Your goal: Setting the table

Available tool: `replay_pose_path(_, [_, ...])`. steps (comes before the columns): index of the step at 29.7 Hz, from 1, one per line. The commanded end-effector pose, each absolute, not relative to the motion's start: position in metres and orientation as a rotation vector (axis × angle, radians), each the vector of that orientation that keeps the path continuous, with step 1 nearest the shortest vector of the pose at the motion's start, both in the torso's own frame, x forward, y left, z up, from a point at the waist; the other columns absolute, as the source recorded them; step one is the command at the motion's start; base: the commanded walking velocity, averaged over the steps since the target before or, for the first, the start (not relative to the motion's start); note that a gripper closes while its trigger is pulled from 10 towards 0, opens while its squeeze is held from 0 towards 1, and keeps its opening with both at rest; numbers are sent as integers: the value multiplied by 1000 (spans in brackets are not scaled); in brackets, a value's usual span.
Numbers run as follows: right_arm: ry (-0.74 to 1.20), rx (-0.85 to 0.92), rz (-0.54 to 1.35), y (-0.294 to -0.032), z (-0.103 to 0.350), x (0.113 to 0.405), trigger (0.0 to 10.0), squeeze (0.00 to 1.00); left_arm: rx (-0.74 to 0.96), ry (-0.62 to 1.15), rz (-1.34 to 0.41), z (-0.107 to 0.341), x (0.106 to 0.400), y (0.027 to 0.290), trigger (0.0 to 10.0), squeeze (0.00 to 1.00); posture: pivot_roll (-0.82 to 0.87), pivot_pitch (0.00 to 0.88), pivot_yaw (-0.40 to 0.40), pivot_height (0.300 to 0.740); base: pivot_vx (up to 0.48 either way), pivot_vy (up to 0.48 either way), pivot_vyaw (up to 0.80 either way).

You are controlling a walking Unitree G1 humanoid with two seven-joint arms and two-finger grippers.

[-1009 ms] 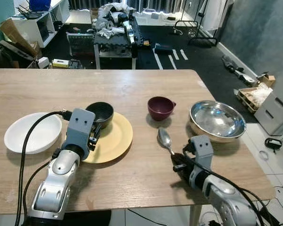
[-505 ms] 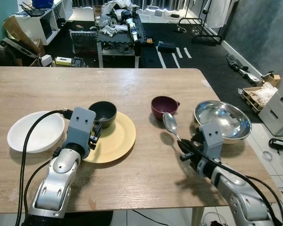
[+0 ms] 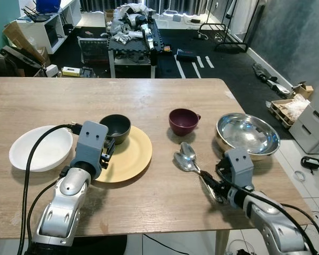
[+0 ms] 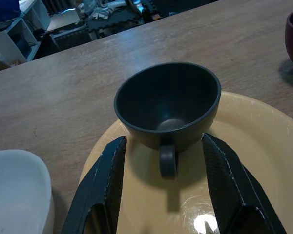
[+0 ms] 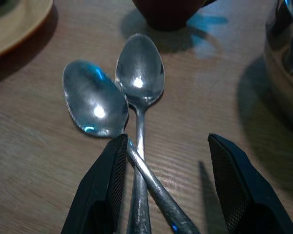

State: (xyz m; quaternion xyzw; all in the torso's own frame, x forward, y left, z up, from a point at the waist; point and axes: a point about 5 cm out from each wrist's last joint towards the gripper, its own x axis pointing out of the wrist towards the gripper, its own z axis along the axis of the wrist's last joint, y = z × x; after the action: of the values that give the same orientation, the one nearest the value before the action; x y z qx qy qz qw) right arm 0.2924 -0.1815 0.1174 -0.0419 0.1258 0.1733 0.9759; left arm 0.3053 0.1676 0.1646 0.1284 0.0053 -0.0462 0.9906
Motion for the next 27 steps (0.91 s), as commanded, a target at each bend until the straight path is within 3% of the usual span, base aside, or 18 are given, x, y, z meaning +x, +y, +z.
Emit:
replay_pose_path(1, [263,-75,344,-180,115,293,10000,0,258,25,-99,160,305,166,10000,0,-16,0,44,740,0,0,0])
replay_pose_path(6, [239,-64,403,-172,116,292,10000,0,258,25,-98,160,305,166,10000,0,-9,0,44,740,0,0,0])
replay_pose_path(16, [147,-235,553,-150,126,299,10000,0,256,21,-100,162,306,166,10000,0,-3,0,47,740,0,0,0])
replay_pose_path(27, [133,-451,628,-146,129,313,10000,0,253,21,-94,163,304,166,10000,0,12,0,41,740,0,0,0])
